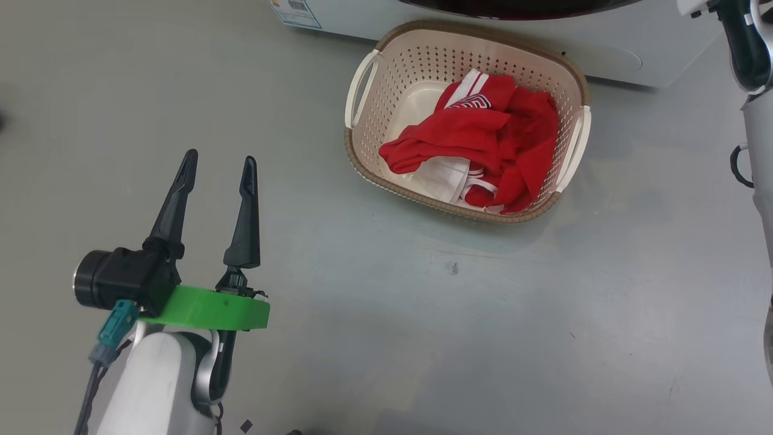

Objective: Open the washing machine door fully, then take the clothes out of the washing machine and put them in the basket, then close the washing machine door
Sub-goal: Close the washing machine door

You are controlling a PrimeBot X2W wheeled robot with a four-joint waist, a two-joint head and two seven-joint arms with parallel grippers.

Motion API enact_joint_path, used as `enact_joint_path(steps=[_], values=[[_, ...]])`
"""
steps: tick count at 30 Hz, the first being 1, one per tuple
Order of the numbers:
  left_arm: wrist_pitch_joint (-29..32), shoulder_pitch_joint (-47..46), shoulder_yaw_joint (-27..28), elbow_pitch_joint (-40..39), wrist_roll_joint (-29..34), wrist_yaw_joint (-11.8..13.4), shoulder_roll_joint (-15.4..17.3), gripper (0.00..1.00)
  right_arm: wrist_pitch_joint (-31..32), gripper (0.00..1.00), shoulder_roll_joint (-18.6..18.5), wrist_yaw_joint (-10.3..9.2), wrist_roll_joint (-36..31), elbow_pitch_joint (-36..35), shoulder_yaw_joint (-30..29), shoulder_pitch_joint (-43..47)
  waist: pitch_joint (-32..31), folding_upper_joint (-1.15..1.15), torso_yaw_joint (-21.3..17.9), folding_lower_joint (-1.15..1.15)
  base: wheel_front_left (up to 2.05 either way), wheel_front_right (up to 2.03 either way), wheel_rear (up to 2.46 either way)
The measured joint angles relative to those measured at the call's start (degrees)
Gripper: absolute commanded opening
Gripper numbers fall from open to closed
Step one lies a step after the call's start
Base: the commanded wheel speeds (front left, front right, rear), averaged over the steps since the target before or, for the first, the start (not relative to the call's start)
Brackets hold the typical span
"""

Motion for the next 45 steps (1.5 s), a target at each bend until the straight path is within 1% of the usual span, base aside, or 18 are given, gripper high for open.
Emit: enact_joint_path(steps=[4, 7, 11, 16, 21, 22, 23, 24, 25, 30, 32, 34, 39, 41, 45], values=[[0.0, 0.0, 0.5, 0.4, 0.5, 0.0, 0.0, 1.0, -1.8, 0.0, 0.2, 0.0, 0.3, 0.6, 1.3, 0.6, -1.0, 0.0, -0.6, 0.0, 0.0, 0.0, 0.0], [0.0, 0.0, 0.7, 0.8, 0.5, 0.0, 0.0, 1.0, -3.5, 0.0, 0.8, 0.01, 0.3, 0.8, 2.2, 2.7, -1.9, 0.0, -1.3, 0.0, 0.0, 0.0, 0.0], [0.0, 0.1, 1.2, 1.2, 0.9, 0.0, 0.0, 1.0, -6.2, 0.0, 1.8, 0.08, 0.8, 0.7, 3.0, 6.7, -3.2, 0.0, -2.5, 0.0, 0.0, 0.0, 0.0], [0.0, 0.6, 1.8, 2.1, 1.5, 0.0, 0.1, 1.0, -7.7, 0.0, 2.6, 0.09, 1.8, 0.1, 3.2, 11.7, -4.9, 0.0, -4.3, 0.0, 0.0, 0.0, 0.0], [0.0, 2.7, 1.9, 3.5, 2.1, 0.0, 0.7, 1.0, -8.3, 0.0, 3.7, -0.01, 2.3, -0.7, 2.0, 18.4, -7.1, 0.0, -6.1, 0.0, 0.0, 0.0, 0.0], [0.0, 3.0, 1.9, 3.7, 2.2, 0.0, 0.9, 1.0, -8.3, 0.04, 3.8, -0.09, 2.4, -1.0, 1.7, 19.9, -7.6, 0.0, -6.5, 0.0, 0.0, 0.0, 0.0], [0.0, 3.4, 1.9, 4.0, 2.3, 0.0, 1.1, 1.0, -8.4, 0.31, 4.0, -0.13, 2.4, -1.2, 1.4, 21.3, -8.1, 0.0, -6.8, 0.0, 0.0, 0.0, 0.0], [0.0, 3.7, 1.9, 4.1, 2.3, 0.0, 1.2, 1.0, -8.5, 0.48, 4.1, -0.65, 2.6, -1.4, 1.2, 22.6, -8.7, 0.0, -7.2, 0.0, 0.0, 0.0, 0.0], [0.0, 4.1, 2.0, 4.4, 2.5, 0.0, 1.4, 1.0, -8.6, 1.0, 4.4, -1.08, 2.6, -1.6, 1.1, 24.0, -9.2, 0.0, -7.5, 0.0, 0.0, 0.0, 0.0], [0.0, 6.3, 2.1, 5.2, 2.5, 0.0, 1.8, 1.0, -8.7, 1.0, 5.6, -3.04, 3.0, -3.0, -0.7, 30.9, -12.0, 0.0, -9.2, 0.0, 0.0, 0.0, 0.0], [0.0, 7.0, 2.1, 5.5, 2.7, 0.0, 1.8, 1.0, -8.7, 1.0, 6.0, -3.24, 3.4, -3.9, -1.1, 33.5, -13.1, 0.0, -9.8, 0.0, 0.0, 0.0, 0.0], [0.0, 7.6, 1.8, 5.7, 2.9, -0.5, 1.9, 1.0, -8.7, 1.0, 6.8, -3.63, 3.5, -5.7, -2.0, 35.6, -14.3, 0.0, -10.5, -0.01, 0.0, 0.0, 0.0], [0.0, 9.2, 1.2, 6.2, 3.0, -1.0, 2.2, 1.0, -8.7, 1.0, 7.2, -5.12, 3.5, -10.0, -3.3, 40.1, -17.1, 0.0, -11.9, -0.01, 0.0, 0.0, 0.0], [0.0, 10.0, 1.0, 6.5, 3.0, -1.1, 2.3, 1.0, -8.7, 1.0, 7.3, -5.14, 3.4, -11.3, -3.5, 42.2, -18.2, 0.0, -12.4, -0.01, 0.0, 0.0, 0.0], [0.0, 11.4, 0.6, 6.9, 3.0, -1.3, 2.3, 1.0, -8.7, 1.0, 7.7, -5.89, 3.3, -13.3, -3.6, 46.7, -20.3, 0.0, -13.2, -0.01, 0.0, 0.0, 0.0]])
